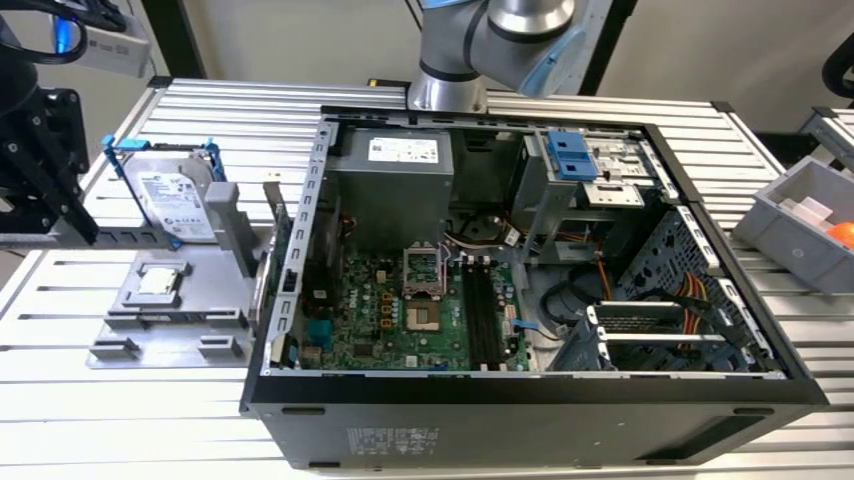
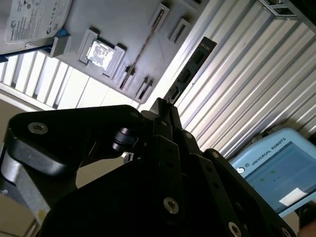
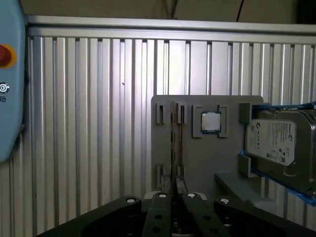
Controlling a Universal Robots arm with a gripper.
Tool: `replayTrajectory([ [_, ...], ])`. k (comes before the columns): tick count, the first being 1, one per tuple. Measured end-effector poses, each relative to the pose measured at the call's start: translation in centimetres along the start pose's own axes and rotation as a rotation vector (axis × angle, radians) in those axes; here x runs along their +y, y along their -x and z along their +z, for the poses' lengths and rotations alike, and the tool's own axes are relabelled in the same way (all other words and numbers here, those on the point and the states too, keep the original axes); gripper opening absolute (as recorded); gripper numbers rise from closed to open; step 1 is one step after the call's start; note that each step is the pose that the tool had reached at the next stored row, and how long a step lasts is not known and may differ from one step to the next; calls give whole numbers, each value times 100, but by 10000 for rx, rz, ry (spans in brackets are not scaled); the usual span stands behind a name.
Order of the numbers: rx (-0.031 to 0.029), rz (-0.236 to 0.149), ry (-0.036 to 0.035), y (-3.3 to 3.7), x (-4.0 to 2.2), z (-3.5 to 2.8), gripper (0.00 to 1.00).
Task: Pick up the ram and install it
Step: 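Pick up the ram and move it above insertion slot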
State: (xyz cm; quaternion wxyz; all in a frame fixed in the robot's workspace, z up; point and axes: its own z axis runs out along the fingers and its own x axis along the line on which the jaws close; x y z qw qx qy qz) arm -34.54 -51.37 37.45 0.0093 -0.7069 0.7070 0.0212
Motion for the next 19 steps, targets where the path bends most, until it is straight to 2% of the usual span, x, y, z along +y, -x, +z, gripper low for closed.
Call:
replayTrajectory([
  [9, 2, -1, 2, 1, -6, -18, 0],
  [19, 2, -4, 3, 1, -145, -20, 0],
])
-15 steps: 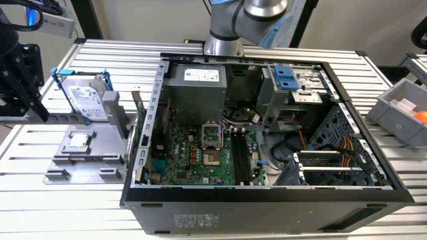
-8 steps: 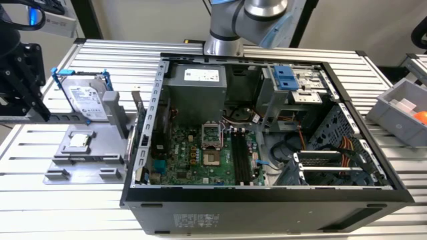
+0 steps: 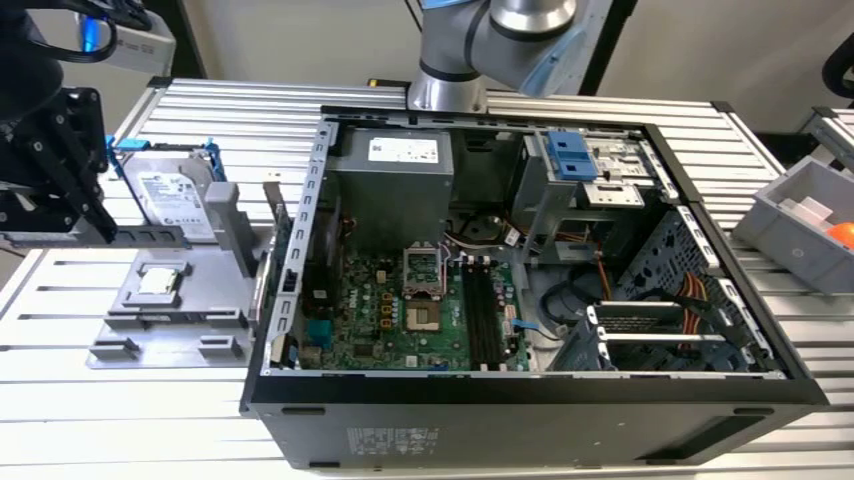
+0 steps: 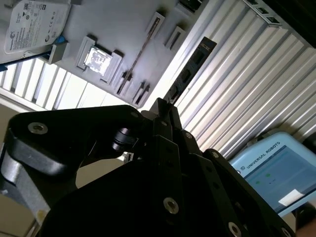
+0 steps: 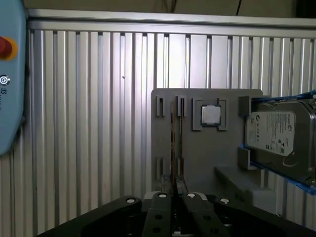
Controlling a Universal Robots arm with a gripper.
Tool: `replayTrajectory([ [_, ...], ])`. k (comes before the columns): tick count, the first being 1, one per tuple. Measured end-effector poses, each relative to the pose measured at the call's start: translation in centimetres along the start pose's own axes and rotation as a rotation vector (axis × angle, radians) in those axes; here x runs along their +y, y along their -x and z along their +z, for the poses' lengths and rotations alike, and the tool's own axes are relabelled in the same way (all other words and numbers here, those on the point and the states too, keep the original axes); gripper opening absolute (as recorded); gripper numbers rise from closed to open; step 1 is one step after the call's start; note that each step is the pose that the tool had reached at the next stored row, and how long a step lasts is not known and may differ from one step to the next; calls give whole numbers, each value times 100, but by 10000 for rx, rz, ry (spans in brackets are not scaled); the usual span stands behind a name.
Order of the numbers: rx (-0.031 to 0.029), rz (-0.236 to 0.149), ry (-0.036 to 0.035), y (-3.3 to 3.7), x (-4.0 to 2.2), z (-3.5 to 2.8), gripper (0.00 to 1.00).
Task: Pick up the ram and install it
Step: 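Pick up the ram and move it above insertion slot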
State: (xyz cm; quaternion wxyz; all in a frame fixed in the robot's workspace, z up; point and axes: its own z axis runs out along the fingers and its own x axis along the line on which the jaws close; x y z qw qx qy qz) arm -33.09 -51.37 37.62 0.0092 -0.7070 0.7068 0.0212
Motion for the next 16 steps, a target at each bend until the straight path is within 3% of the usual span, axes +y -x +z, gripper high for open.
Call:
replayTrajectory([
  [16, 0, -17, 1, 0, -233, -4, 0],
])
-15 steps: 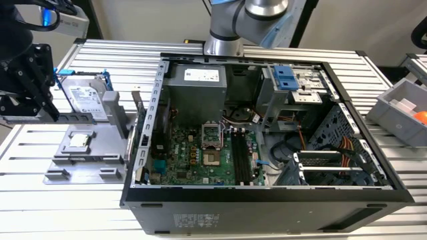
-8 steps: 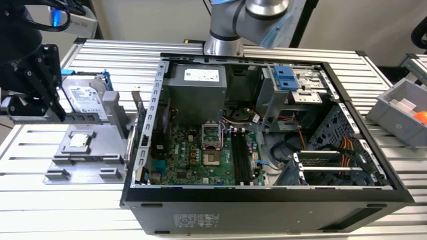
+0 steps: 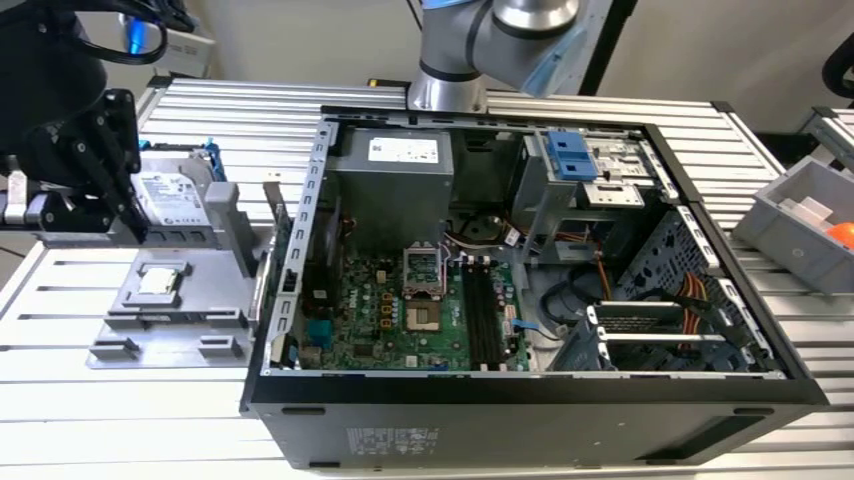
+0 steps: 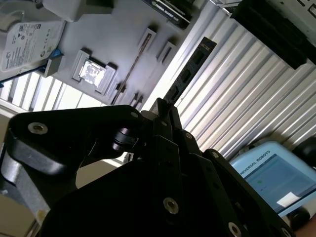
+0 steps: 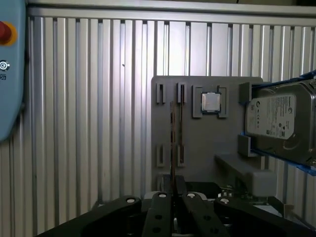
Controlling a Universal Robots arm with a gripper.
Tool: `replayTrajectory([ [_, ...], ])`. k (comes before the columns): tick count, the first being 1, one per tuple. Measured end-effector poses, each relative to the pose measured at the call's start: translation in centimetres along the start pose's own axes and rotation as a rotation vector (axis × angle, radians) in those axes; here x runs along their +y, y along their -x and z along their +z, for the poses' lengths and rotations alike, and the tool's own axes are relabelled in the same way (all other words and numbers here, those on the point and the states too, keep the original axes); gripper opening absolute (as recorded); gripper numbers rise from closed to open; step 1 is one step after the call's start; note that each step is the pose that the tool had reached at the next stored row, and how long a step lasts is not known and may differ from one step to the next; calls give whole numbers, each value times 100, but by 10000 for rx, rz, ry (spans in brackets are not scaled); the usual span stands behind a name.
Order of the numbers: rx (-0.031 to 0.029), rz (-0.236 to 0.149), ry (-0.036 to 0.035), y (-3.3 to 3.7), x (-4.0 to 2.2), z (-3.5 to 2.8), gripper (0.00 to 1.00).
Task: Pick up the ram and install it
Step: 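Pick up the ram and move it above insertion slot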
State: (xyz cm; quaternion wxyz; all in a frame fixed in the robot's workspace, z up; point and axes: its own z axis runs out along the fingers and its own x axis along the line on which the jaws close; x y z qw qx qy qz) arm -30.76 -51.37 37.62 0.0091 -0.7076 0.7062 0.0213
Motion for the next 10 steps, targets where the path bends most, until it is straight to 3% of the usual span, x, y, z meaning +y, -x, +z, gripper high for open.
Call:
replayTrajectory([
  [10, 1, -19, 0, 0, -169, -3, 0],
])
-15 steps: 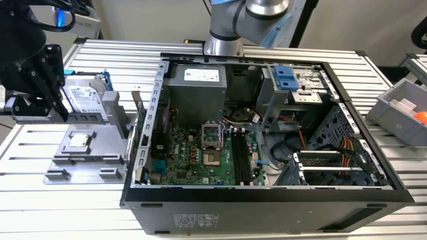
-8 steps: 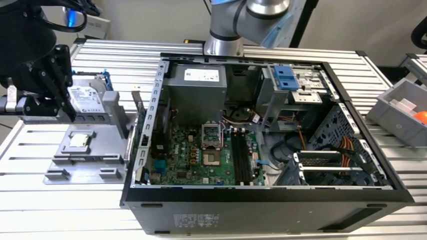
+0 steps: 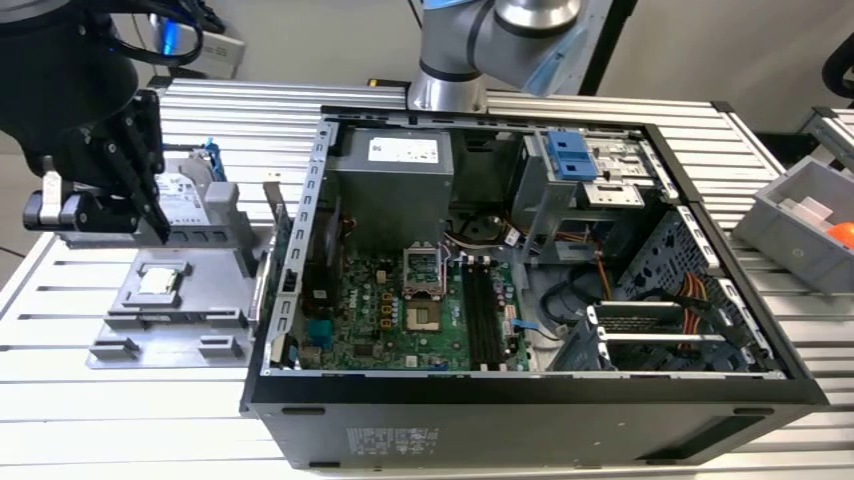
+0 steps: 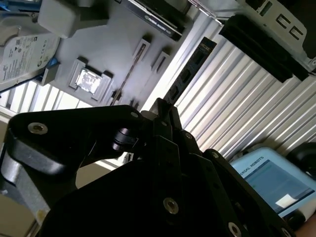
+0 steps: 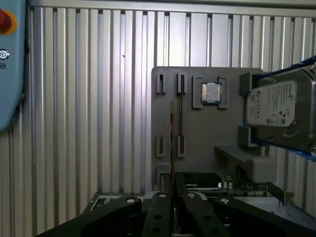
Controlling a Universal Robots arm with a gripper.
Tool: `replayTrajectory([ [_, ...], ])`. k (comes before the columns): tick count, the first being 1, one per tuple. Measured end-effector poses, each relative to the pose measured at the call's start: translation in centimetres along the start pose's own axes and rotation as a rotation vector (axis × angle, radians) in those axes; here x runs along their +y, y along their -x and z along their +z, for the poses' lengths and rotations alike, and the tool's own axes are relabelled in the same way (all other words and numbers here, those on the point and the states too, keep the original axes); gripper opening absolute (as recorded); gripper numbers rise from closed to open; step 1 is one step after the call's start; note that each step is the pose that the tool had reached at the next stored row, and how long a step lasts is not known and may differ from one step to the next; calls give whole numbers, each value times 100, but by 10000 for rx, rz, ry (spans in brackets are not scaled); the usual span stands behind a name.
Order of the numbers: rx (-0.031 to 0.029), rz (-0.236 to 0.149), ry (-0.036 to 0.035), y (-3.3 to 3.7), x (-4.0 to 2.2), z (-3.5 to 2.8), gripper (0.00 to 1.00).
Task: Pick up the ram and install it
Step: 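Pick up the ram and move it above insertion slot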
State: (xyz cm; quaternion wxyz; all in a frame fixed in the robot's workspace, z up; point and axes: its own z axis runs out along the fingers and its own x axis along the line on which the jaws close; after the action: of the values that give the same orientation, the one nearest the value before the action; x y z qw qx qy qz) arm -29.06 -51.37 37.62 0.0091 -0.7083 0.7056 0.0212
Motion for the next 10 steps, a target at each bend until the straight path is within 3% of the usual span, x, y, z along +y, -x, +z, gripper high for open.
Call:
replayTrajectory([
  [10, 0, -18, 1, -1, -185, -3, 0],
])
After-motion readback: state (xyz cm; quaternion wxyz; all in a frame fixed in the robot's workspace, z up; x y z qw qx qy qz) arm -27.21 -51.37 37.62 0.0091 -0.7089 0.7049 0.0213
